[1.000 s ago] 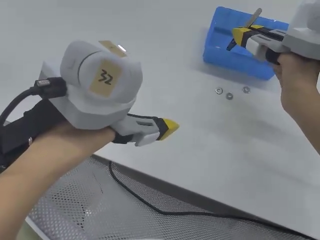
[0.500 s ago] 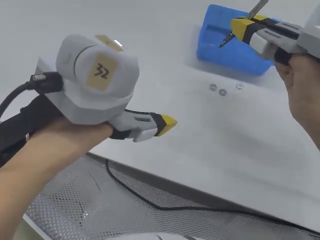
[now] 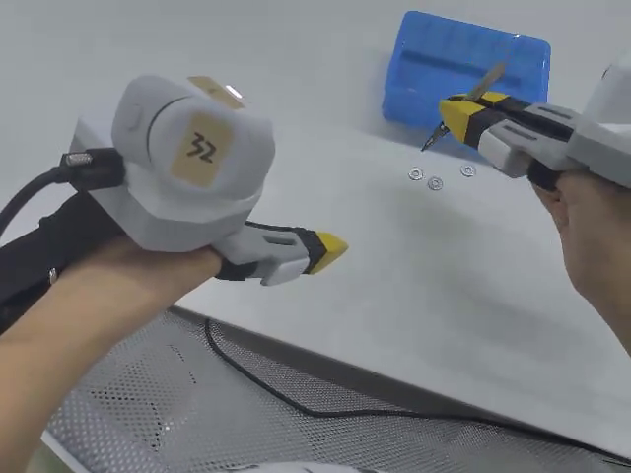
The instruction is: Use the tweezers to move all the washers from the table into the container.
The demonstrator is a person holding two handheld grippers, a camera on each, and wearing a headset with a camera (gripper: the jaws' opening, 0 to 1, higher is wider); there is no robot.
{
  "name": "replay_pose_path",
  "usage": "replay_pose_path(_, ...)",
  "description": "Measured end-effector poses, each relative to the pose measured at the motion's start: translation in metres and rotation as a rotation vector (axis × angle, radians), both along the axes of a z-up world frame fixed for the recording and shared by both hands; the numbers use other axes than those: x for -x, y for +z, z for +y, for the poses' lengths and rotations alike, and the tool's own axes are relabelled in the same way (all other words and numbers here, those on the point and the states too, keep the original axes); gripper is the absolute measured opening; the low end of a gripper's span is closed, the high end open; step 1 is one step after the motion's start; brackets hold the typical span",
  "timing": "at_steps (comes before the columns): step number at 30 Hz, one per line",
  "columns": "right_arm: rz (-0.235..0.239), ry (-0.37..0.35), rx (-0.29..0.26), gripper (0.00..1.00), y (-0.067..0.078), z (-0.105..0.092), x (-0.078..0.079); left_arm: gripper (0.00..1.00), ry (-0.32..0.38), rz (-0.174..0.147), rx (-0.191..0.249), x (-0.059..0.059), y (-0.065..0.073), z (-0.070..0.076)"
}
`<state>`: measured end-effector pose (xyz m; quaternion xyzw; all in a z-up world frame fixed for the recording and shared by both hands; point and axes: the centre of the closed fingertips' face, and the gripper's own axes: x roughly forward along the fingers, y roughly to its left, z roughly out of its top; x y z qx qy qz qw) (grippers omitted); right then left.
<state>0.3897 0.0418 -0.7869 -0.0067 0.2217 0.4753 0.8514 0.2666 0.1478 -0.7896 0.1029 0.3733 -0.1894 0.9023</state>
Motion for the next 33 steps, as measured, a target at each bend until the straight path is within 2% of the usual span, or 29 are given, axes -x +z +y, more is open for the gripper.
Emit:
replay_pose_path(12,0.028,-0.011,0.028,0.03,-0.014,0.002,0.008,0.97,0.004,0.001,-0.010,0.000,-0.001,0.003)
replay_pose_path(15,0.003,-0.014,0.041,0.03,-0.013,0.002,0.008,0.97,0.003,0.002,-0.017,0.001,-0.001,0.003)
replay_pose_path(20,0.004,-0.011,0.057,0.03,-0.017,0.002,0.010,0.98,-0.003,0.007,-0.015,0.001,-0.002,0.001)
replay_pose_path(25,-0.003,-0.013,0.047,0.03,-0.014,0.004,0.011,0.97,-0.004,0.008,-0.015,0.002,-0.002,0.000)
replay_pose_path(33,-0.060,0.019,0.092,0.02,-0.015,0.008,0.020,0.97,-0.006,0.006,-0.016,0.001,-0.002,-0.001)
